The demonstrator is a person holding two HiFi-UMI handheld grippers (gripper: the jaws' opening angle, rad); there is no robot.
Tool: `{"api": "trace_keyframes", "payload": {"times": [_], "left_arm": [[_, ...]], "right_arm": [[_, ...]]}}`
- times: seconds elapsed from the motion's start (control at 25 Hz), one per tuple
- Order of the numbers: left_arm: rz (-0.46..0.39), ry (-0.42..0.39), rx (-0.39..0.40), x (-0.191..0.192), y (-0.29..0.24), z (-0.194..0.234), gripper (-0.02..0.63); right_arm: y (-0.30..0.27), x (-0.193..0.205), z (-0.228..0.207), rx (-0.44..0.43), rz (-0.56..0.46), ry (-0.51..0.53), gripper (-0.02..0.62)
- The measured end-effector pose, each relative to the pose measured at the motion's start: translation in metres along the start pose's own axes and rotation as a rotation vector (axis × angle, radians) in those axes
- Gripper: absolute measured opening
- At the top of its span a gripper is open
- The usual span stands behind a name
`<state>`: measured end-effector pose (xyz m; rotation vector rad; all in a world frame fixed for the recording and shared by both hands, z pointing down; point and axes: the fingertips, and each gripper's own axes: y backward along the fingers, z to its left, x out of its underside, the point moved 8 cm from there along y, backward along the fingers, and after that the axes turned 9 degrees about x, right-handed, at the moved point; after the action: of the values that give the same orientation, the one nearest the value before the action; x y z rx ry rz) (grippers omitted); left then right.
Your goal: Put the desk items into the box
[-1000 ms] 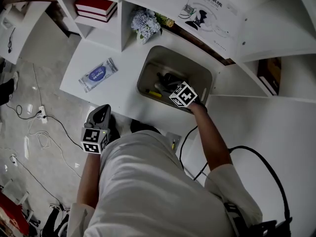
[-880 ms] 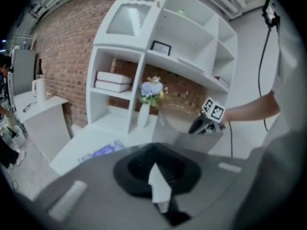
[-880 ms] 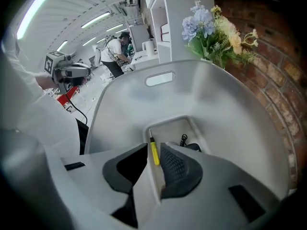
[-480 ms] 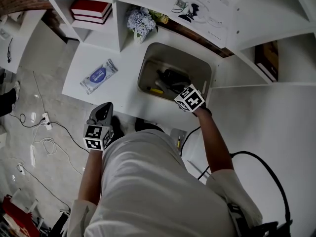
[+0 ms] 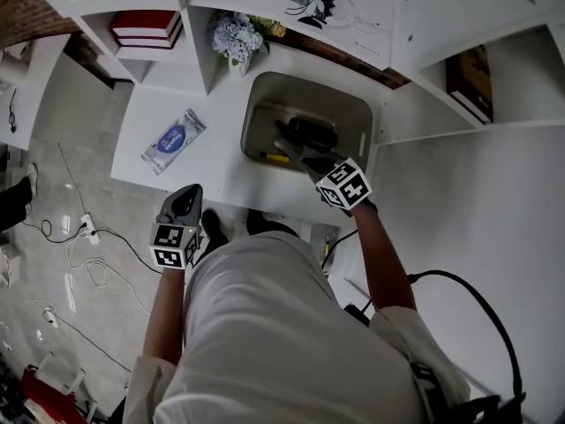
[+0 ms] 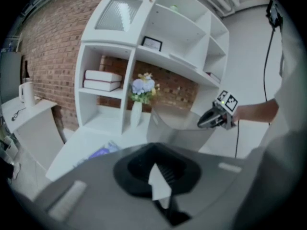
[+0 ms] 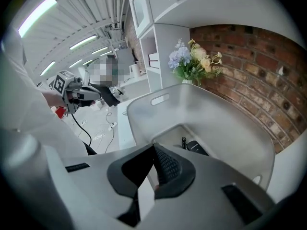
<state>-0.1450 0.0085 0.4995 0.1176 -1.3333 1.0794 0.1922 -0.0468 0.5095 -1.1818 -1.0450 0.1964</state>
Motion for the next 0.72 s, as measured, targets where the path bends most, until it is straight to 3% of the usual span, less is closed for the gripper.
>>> {"api": "trace_keyframes", "payload": {"times": [0.28,0.44,0.72], "left_arm": [[0.036,-0.06,0.027,-0.008,-0.009,-0.008,0.002],[0.005,-0.043,0.041,-0.013,-0.012,-0.01,0.003],[-0.009,-0.027,-0.006,-0.015,-0.021,-0.013,0.003]], "right_arm": [[0.001,0.001,0.001,-0.004,-0.03,-0.021,0.002],[0.0,-0.001,-0.002,-0.009,-0.027,-0.023,0.002],[0.001,-0.002,-0.004,-0.047,-0.044,-0.035,0.002]]}}
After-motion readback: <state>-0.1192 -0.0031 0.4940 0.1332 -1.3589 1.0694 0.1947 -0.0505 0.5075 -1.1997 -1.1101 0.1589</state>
